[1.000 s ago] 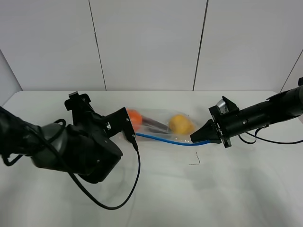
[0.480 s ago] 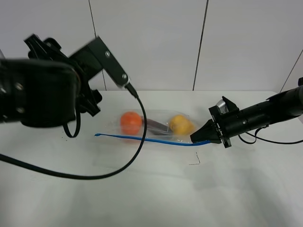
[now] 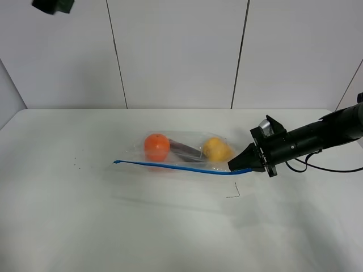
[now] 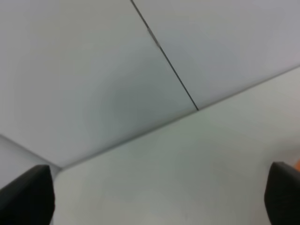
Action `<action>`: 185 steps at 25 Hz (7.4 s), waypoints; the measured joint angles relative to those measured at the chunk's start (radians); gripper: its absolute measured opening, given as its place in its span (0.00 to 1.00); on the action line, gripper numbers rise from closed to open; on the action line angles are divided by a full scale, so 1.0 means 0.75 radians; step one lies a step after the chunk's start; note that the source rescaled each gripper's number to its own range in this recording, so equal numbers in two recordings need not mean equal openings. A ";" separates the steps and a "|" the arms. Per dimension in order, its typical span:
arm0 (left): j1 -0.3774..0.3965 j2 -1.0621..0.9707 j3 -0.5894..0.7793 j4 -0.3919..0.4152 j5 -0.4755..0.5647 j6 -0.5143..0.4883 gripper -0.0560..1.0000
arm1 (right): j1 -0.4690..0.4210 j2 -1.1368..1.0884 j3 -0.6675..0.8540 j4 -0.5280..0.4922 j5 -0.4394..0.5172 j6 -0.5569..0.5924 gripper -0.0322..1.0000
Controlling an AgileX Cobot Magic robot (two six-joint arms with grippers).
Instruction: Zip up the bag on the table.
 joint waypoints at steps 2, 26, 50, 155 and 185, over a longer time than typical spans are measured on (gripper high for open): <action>0.115 -0.005 -0.068 -0.109 0.048 0.068 1.00 | 0.000 0.000 0.000 0.000 0.000 -0.005 0.03; 0.996 -0.373 -0.098 -0.501 0.217 0.017 1.00 | 0.000 0.000 0.000 -0.005 0.000 -0.030 0.03; 0.996 -1.678 1.344 -0.869 -0.188 0.355 1.00 | 0.000 0.000 0.000 -0.005 0.000 -0.064 0.03; 0.996 -1.810 1.496 -0.936 0.064 0.359 1.00 | 0.111 -0.796 -0.001 -1.725 -0.436 1.146 1.00; 0.996 -1.810 1.496 -0.936 0.064 0.359 1.00 | 0.267 -2.059 0.513 -1.611 -0.574 1.202 1.00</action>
